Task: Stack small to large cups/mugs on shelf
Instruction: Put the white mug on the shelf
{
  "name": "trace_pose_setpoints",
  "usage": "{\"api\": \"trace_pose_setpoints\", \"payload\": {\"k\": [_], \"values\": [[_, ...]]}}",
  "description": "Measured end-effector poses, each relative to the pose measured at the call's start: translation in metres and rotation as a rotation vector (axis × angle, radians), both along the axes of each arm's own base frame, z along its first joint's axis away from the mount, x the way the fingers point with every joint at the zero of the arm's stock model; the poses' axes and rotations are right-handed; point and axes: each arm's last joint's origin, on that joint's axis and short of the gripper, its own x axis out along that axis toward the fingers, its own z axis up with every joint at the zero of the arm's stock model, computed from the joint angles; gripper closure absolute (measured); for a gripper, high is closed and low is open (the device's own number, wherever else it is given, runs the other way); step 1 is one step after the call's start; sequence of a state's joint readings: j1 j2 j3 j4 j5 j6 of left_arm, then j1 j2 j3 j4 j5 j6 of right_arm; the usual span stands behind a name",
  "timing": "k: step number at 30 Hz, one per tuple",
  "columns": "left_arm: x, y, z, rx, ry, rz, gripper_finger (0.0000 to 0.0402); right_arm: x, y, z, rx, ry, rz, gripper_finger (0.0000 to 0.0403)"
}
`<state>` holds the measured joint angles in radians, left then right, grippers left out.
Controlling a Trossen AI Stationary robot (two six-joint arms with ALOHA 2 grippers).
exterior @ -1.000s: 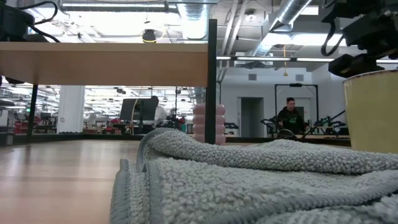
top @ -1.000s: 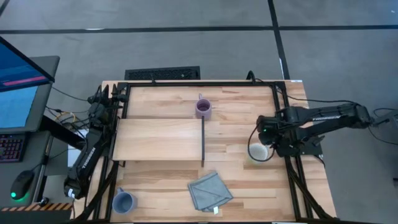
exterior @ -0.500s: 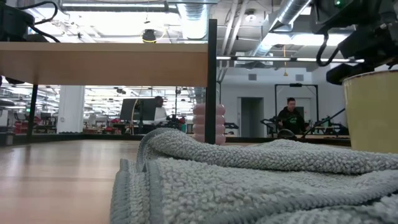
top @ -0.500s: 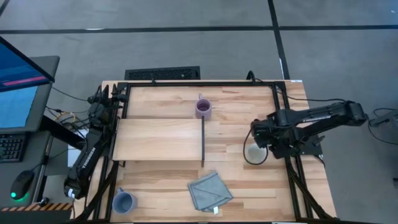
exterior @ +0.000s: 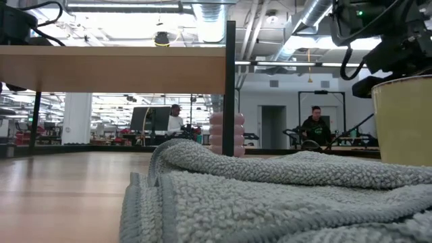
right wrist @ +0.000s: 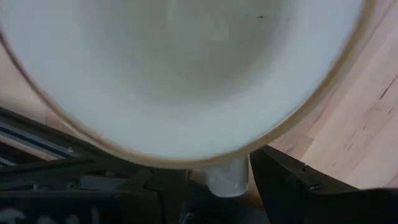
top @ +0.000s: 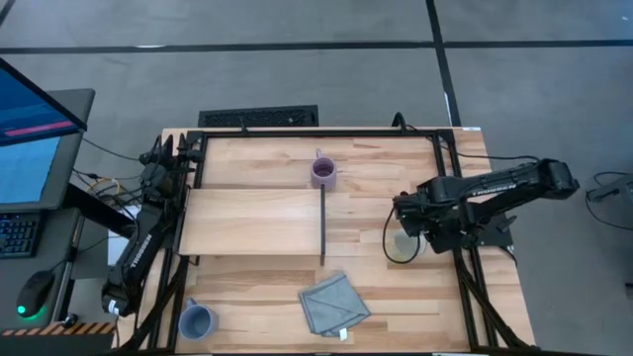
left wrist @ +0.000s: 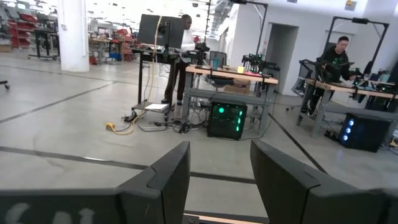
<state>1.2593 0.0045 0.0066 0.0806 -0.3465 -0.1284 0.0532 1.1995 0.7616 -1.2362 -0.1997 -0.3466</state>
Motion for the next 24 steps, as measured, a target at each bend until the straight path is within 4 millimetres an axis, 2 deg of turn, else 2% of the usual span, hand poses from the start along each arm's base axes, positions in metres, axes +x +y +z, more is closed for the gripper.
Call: {"api": "trace_pose_setpoints", "payload": {"k": [4,14,24], "values": [[0.0000,0.0000,-0.0001,0.000,0.000,0.000,0.0242,0.0015,-0.0005,0.0001,0.001,-0.018,-0.004,0.0222],[0.0000,0.0000,-0.0001,0.000,0.001,0.000,0.0242,0.0015,-0.0003,0.0003,0.007,-0.021,-0.003,0.0296],[0.0000,0.0000,-0.0001,-0.001,0.001,0.000,0.0242,0.0014,-0.0003,0.0003,0.006,-0.020,-0.004,0.0326]]}}
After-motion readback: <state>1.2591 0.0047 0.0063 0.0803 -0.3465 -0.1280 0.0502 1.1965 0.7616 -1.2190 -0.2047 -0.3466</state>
